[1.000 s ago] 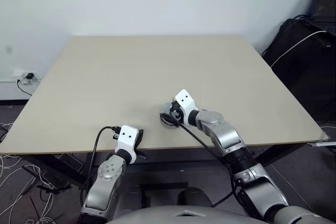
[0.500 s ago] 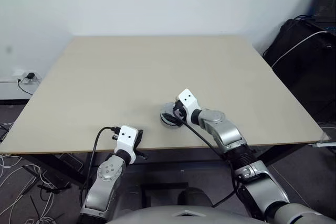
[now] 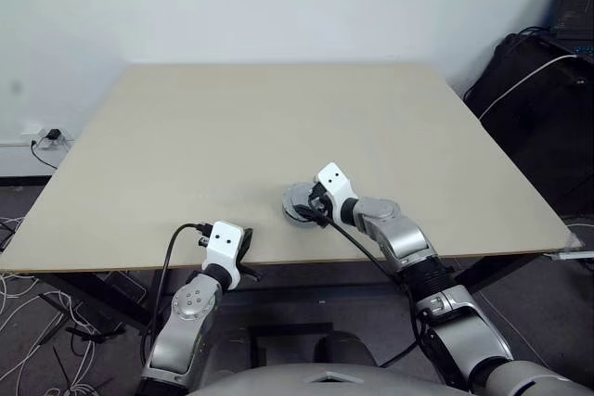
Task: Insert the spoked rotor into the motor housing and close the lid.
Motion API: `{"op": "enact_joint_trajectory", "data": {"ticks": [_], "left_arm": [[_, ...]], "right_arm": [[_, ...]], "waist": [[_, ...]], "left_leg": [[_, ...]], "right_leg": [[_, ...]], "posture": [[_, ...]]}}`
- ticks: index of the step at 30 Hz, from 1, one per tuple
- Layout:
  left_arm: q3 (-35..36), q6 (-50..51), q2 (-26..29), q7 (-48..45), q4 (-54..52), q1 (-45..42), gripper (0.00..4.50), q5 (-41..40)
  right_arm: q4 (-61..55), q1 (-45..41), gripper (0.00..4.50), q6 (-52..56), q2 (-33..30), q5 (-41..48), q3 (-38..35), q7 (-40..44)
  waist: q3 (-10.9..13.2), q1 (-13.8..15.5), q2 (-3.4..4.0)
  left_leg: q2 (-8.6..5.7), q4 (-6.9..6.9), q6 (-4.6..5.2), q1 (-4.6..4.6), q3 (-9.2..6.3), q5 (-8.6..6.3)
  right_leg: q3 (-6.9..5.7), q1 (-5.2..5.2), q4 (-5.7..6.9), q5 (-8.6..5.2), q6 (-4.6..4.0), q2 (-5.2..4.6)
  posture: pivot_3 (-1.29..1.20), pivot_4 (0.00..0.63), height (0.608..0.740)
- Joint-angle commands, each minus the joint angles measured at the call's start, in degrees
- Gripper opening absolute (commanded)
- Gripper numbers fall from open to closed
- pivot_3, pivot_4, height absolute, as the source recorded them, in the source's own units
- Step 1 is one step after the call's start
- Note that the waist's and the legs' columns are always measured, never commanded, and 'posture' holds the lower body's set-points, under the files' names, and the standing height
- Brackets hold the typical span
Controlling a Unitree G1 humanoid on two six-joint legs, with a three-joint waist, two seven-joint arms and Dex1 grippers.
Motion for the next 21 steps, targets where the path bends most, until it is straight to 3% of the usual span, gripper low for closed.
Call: {"op": "enact_joint_trajectory", "data": {"ticks": [1,21], "left_arm": [[0.22,-0.36,0.15,0.02,-2.55,-0.57,0.00,0.05],[0.24,-0.46,0.10,-0.08,-2.42,-0.60,0.00,-0.11]], "right_arm": [[-1.02,-0.90,3.21,0.43,0.22,0.70,-1.42,0.31],[0.14,-1.40,3.21,3.68,-2.26,-0.23,0.76,5.30]], "waist": [[0.00,0.01,0.00],[-0.03,0.26,0.00]], "left_leg": [[0.00,0.00,0.00,0.00,0.00,0.00],[0.00,0.01,0.00,0.02,0.00,0.00]], "right_leg": [[0.00,0.00,0.00,0.00,0.00,0.00],[-0.01,0.03,0.00,0.00,0.00,0.00]], "posture": [[0.00,0.000,0.740],[0.00,0.000,0.740]]}}
